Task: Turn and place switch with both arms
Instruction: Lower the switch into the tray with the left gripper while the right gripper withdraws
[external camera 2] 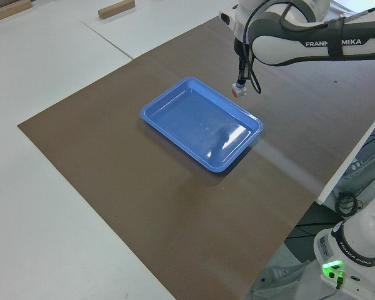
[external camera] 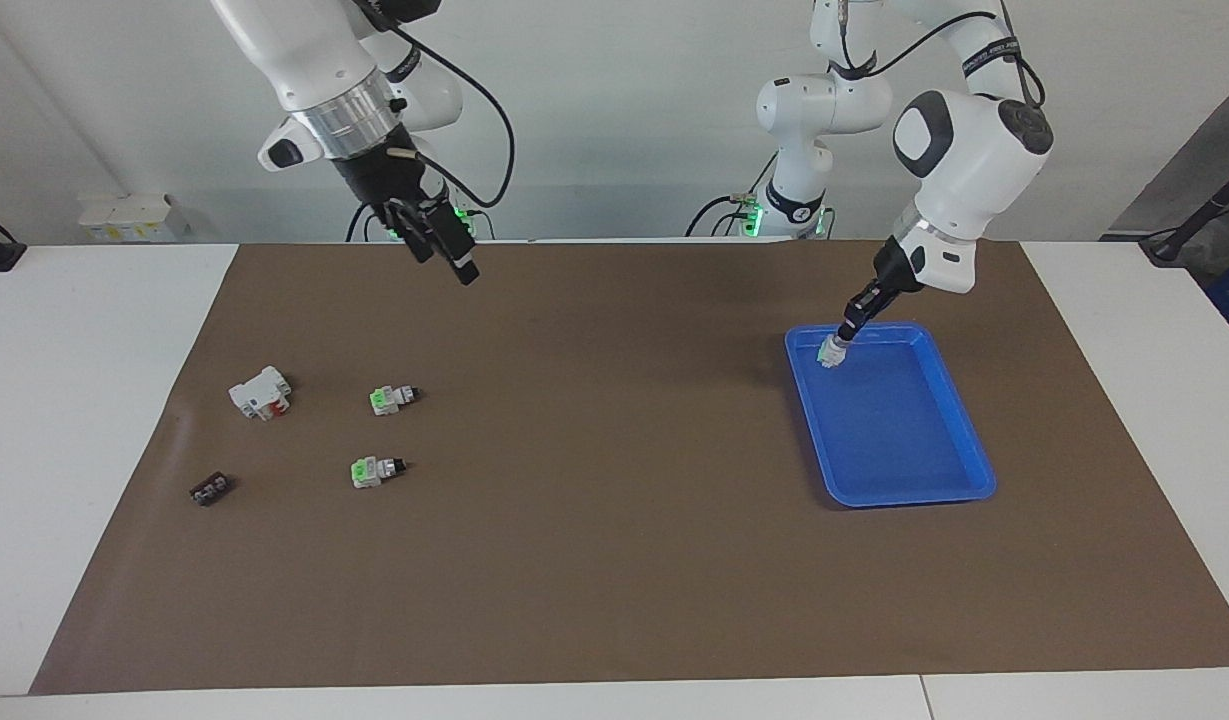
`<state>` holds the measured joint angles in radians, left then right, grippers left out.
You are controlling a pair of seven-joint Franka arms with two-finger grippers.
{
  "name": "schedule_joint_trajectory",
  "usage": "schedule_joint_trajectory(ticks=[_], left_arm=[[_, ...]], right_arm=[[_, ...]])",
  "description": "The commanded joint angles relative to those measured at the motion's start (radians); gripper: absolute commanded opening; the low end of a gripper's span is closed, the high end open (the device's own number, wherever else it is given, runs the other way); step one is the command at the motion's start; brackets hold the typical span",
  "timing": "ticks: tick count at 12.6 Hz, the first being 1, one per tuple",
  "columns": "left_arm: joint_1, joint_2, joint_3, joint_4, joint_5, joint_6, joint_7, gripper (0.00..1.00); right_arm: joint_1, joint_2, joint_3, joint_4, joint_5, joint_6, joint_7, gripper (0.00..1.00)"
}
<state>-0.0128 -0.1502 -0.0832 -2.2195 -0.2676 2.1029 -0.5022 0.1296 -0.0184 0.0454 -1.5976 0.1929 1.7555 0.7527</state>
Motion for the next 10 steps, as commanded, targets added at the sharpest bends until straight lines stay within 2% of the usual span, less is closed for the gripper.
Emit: schedule_joint_trajectory(ticks=[1,5,6,7,8,9,10], left_arm=[[0.022,0.029,-0.007,-0.057,0.024,0.092,0.1,0.0],[0.03,0.05,-0.007,-0.097,0.064,0.137,0.155,0.01],[0.03,0.05,-0.007,-0.094,0.064,0.128,0.187,0.41],[0.027,0.05,-0.009,-0.091,0.065,0.121,0.203,0.93],[0.019,0.05,-0.009,-0.074,0.065,0.106,0.206,1.0],[0.017,0.057,-0.009,-0.033,0.067,0.073,0.217,1.0],[0.02,0.072,-0.009,0.018,0.067,0.039,0.25,1.0]], right_arm=[[-0.076,-0.011,0.011,0.002,-0.078,-0.056,-0.289,0.99],[-0.146,-0.011,0.014,0.002,-0.182,-0.102,-0.51,0.99],[-0.145,-0.011,0.014,0.002,-0.191,-0.105,-0.518,0.99],[-0.13,-0.009,0.01,0.002,-0.202,-0.114,-0.518,0.99],[-0.099,-0.002,-0.01,0.007,-0.22,-0.128,-0.518,1.0],[-0.04,0.015,-0.071,0.037,-0.23,-0.157,-0.518,1.0],[-0.033,0.044,-0.099,0.091,-0.227,-0.191,-0.52,1.0]])
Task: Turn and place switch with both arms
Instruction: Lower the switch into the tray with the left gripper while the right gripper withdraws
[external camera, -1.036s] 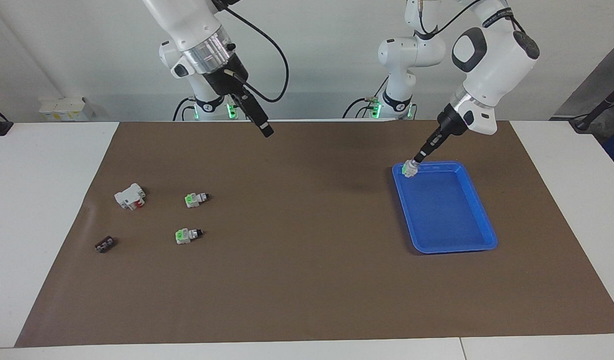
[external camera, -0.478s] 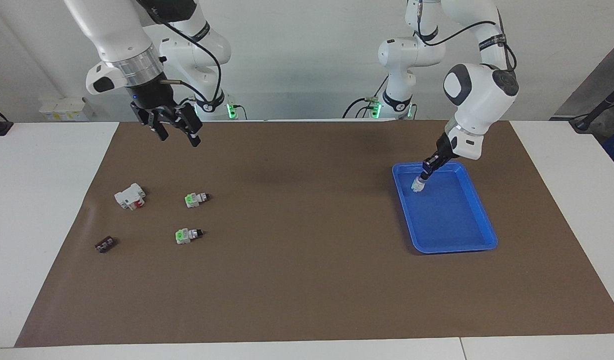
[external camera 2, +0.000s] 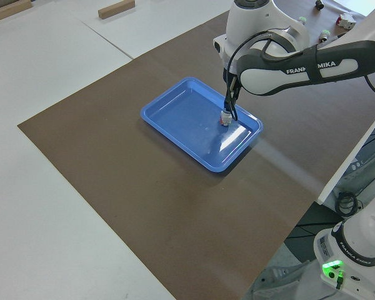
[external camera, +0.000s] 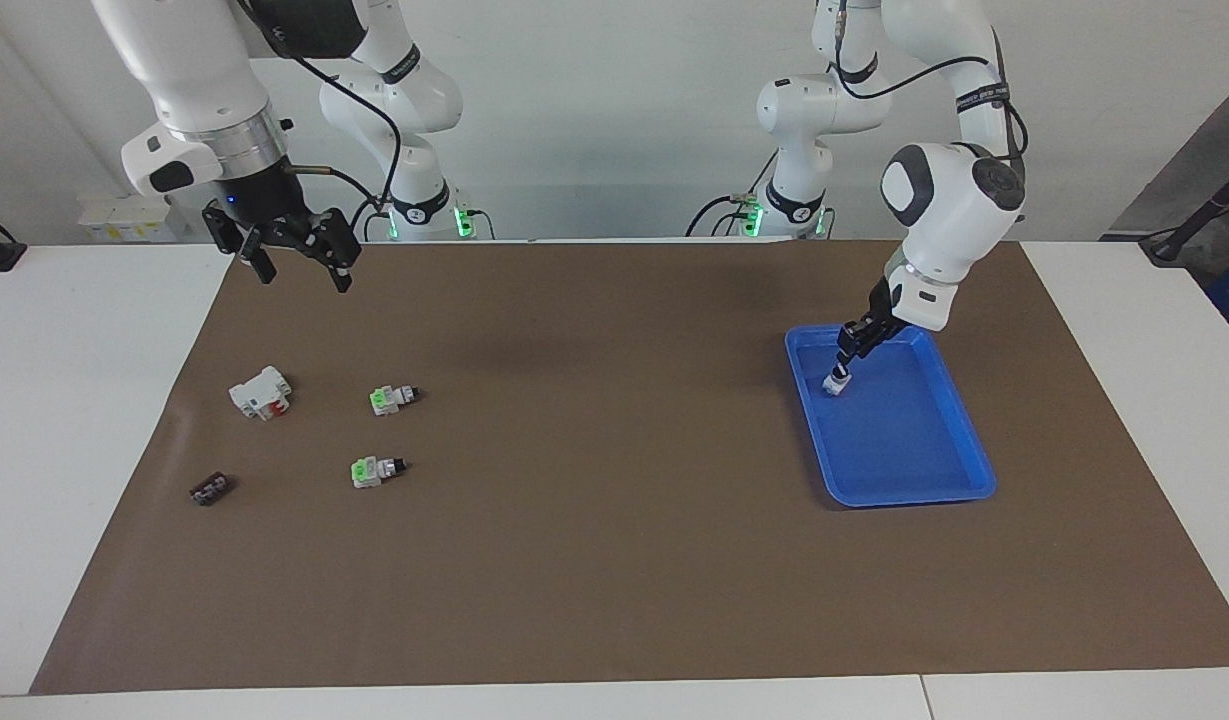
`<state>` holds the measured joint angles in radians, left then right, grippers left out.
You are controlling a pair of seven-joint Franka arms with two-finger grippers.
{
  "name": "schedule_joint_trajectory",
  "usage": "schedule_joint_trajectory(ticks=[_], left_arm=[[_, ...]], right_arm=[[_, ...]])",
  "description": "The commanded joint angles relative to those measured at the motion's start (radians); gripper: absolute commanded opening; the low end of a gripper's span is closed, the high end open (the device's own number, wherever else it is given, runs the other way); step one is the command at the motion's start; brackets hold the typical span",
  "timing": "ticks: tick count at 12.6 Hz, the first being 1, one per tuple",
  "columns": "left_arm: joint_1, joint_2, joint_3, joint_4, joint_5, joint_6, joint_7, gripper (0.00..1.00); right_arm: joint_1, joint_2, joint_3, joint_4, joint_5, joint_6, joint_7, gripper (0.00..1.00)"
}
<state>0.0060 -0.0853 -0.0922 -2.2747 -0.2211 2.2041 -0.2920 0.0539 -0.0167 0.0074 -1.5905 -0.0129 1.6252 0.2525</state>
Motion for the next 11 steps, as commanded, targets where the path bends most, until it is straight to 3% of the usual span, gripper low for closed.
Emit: schedule_joint_trajectory(ticks=[1,4,7,11], left_arm=[[0.003,0.01,0.0,0.108,0.02,-0.088,0.095,1.0],[0.009,-0.008,0.002,0.184,0.02,-0.138,0.301,1.0],[0.009,0.006,0.002,0.381,0.028,-0.255,0.396,0.99],[-0.006,0.036,-0.004,0.636,0.109,-0.464,0.398,1.0]], right_arm=[[0.031,0.044,-0.06,0.089,-0.019,-0.068,-0.025,1.0],[0.0,0.029,-0.058,0.054,-0.015,-0.073,-0.096,1.0],[-0.017,-0.018,-0.058,-0.021,-0.005,-0.084,-0.027,1.0],[-0.013,-0.02,-0.06,-0.02,0.005,-0.074,-0.024,1.0]])
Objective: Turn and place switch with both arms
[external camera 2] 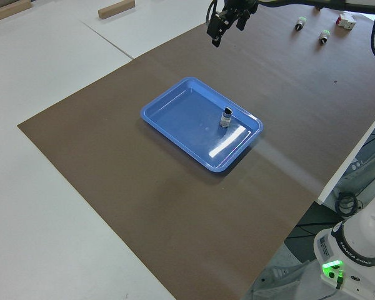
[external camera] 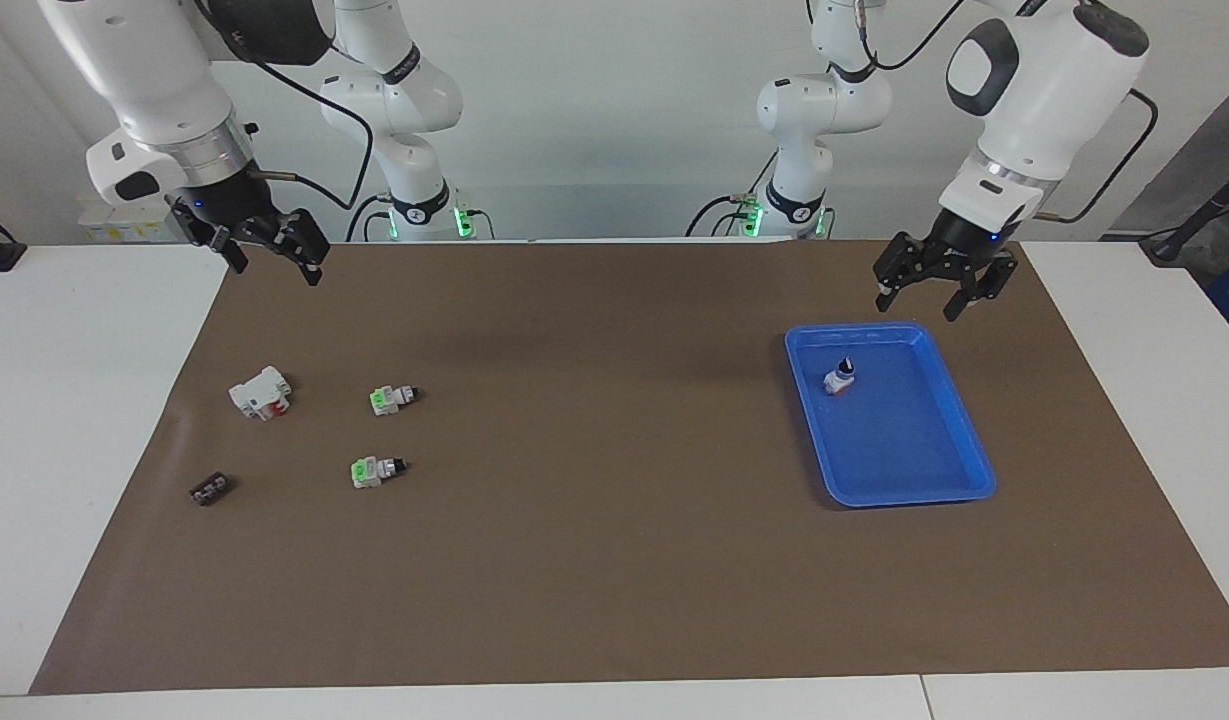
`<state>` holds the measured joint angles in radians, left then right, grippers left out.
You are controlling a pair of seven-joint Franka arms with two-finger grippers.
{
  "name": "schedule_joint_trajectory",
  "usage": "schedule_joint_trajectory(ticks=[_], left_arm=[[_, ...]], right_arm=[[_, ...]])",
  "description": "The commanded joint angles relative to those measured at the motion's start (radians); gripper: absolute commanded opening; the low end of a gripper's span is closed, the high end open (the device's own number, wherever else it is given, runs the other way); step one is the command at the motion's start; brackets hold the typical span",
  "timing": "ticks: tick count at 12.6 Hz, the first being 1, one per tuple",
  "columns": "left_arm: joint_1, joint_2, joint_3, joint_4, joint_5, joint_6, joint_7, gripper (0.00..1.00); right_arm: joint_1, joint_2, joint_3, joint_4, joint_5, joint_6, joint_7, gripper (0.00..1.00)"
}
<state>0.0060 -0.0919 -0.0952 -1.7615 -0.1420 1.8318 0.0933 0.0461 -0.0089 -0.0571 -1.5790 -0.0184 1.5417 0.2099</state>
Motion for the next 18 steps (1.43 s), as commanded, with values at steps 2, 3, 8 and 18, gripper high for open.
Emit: schedule_joint_trajectory(ticks=[2,3,8,18], left_arm=[[-0.004,0.075,-0.001,0.254,0.028,-0.233,0.011,1.0],[0.0,0.09,-0.001,0.308,0.028,-0.271,0.011,1.0],[0.002,0.103,-0.003,0.352,0.108,-0.315,0.009,1.0],[-0.07,0.021,0.035,0.245,0.147,-0.355,0.002,1.0]], right_arm=[[0.003,-0.02,0.008,-0.004,0.003,-0.006,0.017,1.0],[0.003,-0.002,0.008,0.043,0.002,-0.049,0.017,1.0],[0.003,-0.003,0.006,0.042,0.009,-0.057,0.011,1.0],[0.005,-0.009,-0.006,0.028,0.009,-0.022,-0.073,1.0]])
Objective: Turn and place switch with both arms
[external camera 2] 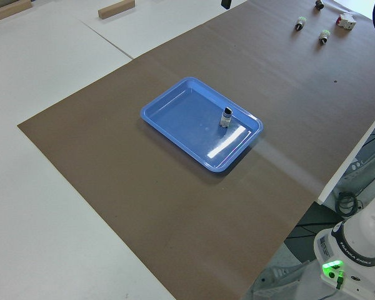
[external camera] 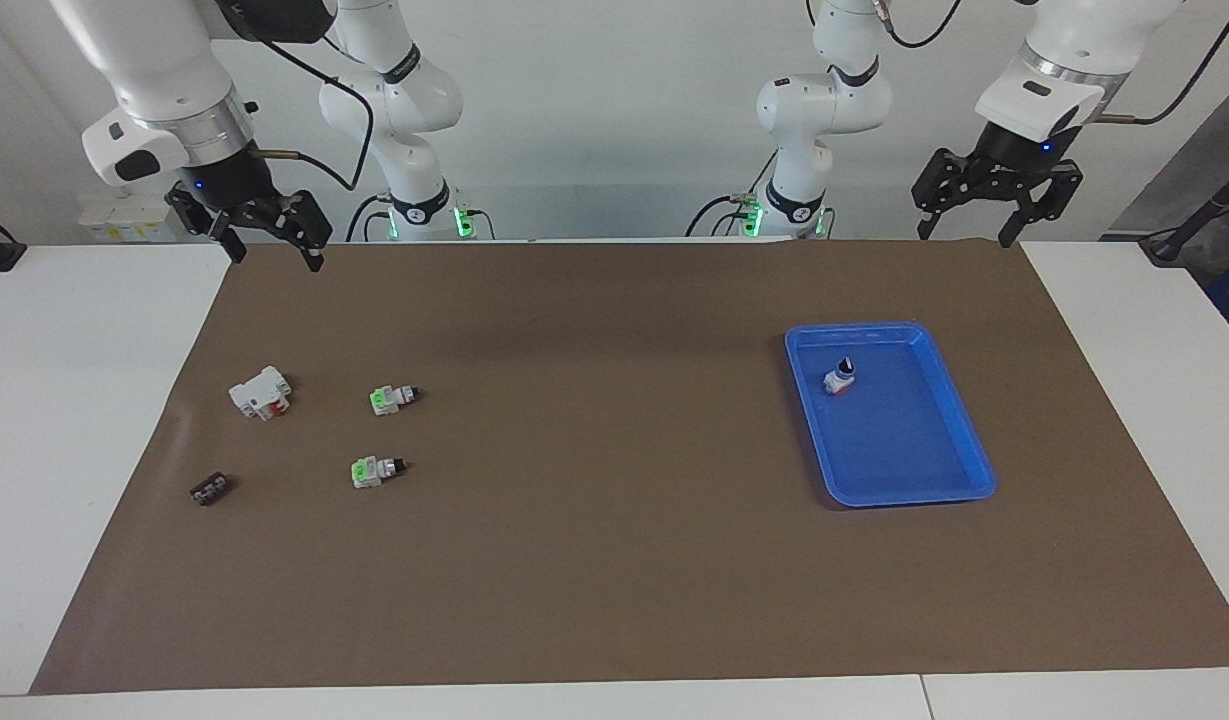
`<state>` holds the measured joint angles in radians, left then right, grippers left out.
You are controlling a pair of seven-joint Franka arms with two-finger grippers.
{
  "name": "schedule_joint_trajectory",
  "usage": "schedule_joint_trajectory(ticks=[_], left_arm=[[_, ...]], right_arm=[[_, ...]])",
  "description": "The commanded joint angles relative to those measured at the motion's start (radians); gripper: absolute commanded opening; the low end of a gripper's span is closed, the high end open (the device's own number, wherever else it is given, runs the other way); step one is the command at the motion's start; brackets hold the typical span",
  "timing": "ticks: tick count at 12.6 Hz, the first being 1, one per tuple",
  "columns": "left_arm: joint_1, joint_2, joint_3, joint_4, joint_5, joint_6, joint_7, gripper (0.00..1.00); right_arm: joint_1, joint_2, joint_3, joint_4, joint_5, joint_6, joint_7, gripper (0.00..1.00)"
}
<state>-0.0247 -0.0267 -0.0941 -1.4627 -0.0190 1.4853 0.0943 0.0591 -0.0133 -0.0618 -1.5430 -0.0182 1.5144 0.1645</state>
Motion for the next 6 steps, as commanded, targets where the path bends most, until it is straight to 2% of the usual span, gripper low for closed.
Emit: schedule_joint_trajectory(ticks=[1,6], left_arm=[[-0.07,-0.05,0.068,-0.054,0.024,-0.014,0.002,1.0],[-0.074,-0.035,0.091,-0.051,0.014,-0.032,0.002,1.0]], right_arm=[[-0.008,-0.008,-0.001,-0.011,0.009,0.006,-0.025,1.0],[-0.005,-0.008,-0.001,-0.014,0.009,0.01,-0.028,1.0]])
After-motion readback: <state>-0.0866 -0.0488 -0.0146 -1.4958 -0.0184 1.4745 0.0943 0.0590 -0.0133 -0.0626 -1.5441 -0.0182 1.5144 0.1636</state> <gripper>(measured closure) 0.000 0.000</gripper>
